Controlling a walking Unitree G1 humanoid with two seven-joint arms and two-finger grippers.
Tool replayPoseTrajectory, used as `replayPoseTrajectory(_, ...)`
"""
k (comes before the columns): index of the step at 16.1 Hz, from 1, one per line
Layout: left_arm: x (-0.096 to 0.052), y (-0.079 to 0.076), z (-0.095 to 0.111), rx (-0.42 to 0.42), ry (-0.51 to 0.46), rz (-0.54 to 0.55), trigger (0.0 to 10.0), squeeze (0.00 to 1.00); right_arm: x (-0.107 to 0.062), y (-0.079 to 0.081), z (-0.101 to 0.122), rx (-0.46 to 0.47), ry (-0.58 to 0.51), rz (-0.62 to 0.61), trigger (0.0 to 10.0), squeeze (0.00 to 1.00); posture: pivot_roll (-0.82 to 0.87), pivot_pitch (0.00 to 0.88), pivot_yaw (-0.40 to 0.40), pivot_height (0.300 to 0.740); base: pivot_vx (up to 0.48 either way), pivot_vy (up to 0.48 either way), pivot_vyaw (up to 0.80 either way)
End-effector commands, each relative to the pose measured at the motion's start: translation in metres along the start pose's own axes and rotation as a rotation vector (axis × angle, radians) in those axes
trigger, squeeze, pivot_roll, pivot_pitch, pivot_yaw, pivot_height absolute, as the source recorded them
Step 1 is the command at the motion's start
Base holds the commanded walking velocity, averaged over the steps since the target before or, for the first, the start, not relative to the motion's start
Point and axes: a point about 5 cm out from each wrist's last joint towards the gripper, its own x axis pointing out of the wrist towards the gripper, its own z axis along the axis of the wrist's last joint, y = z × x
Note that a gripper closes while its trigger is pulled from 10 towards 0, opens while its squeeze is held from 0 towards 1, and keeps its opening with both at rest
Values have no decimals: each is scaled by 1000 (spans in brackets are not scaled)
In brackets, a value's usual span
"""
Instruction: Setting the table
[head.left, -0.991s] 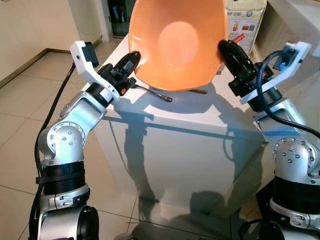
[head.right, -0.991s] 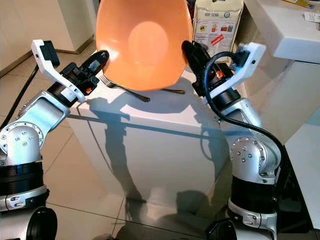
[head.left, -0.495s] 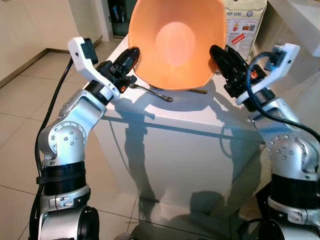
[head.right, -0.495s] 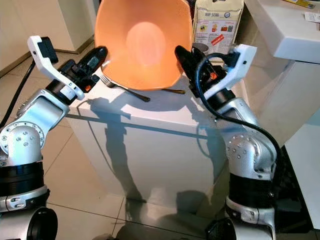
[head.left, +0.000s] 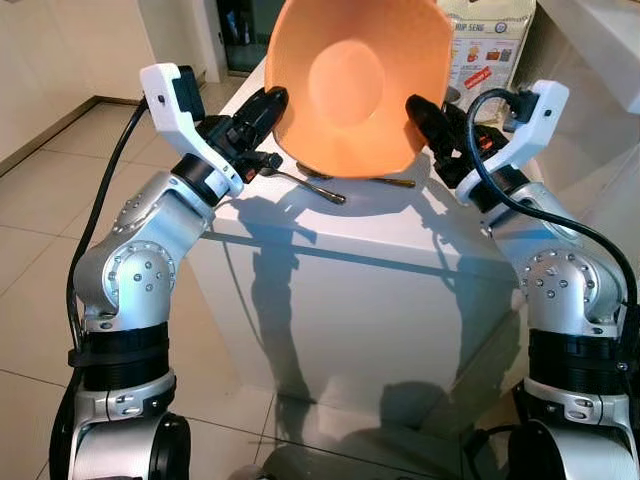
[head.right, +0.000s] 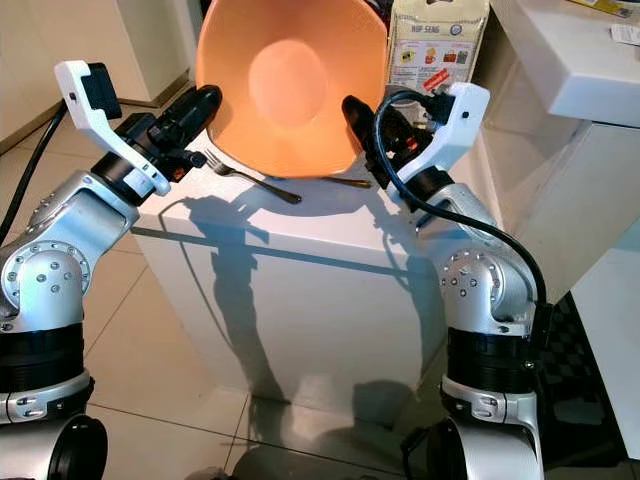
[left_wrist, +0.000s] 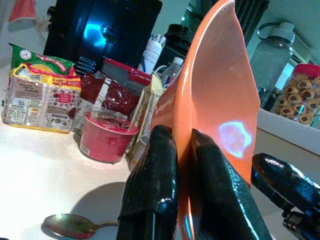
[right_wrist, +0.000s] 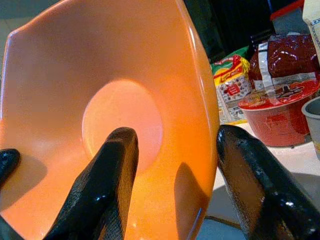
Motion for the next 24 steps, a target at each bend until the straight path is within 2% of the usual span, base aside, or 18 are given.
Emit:
replayPoseTrajectory(1, 7, -21, -3, 21, 25, -138, 0, 0, 7, 10, 4, 8, -2, 48, 10000, 0, 19, 0, 36, 740, 0, 0, 0)
replayPoseTrajectory(2, 7, -21, -3, 28, 27, -142, 0, 0, 7, 10, 4, 27, -7, 45, 0, 0, 17, 0, 37, 740, 0, 0, 0)
replayPoseTrajectory(7, 8, -21, -1, 26, 13, -148, 0, 0, 7, 6, 4, 53, -11, 24, 0, 0, 17, 0, 38, 740, 0, 0, 0)
replayPoseTrajectory(8, 8, -21, -1, 28, 13, -148, 0, 0, 7, 6, 4, 49, -8, 18, 2431, 0, 17, 0, 38, 740, 0, 0, 0)
replayPoseTrajectory(9, 8, -20, -1, 30, 14, -149, 0, 0, 7, 5, 4, 43, -2, 11, 10000, 0, 18, 0, 38, 740, 0, 0, 0)
replayPoseTrajectory(12, 8, -20, -1, 35, 15, -150, 0, 0, 7, 0, 4, 44, 15, -12, 10000, 0, 18, 0, 38, 740, 0, 0, 0)
replayPoseTrajectory(13, 8, -19, -1, 37, 15, -148, 0, 0, 6, -2, 4, 52, 20, -21, 10000, 1000, 18, 0, 38, 740, 0, 0, 0)
replayPoseTrajectory(21, 8, -19, 0, 35, 10, -155, 0, 0, 6, -10, 10, 14, 41, -50, 10000, 1000, 17, 0, 35, 740, 0, 0, 0)
replayPoseTrajectory(22, 8, -19, 0, 37, 10, -155, 0, 0, 6, -10, 10, 12, 42, -50, 10000, 973, 17, 0, 35, 740, 0, 0, 0)
replayPoseTrajectory(23, 8, -19, 0, 39, 10, -154, 0, 0, 6, -10, 10, 9, 44, -50, 10000, 78, 17, 0, 33, 740, 0, 0, 0)
replayPoseTrajectory(24, 8, -17, 0, 44, 6, -143, 0, 0, 6, -10, 10, 6, 46, -49, 10000, 0, 17, 0, 32, 740, 0, 0, 0)
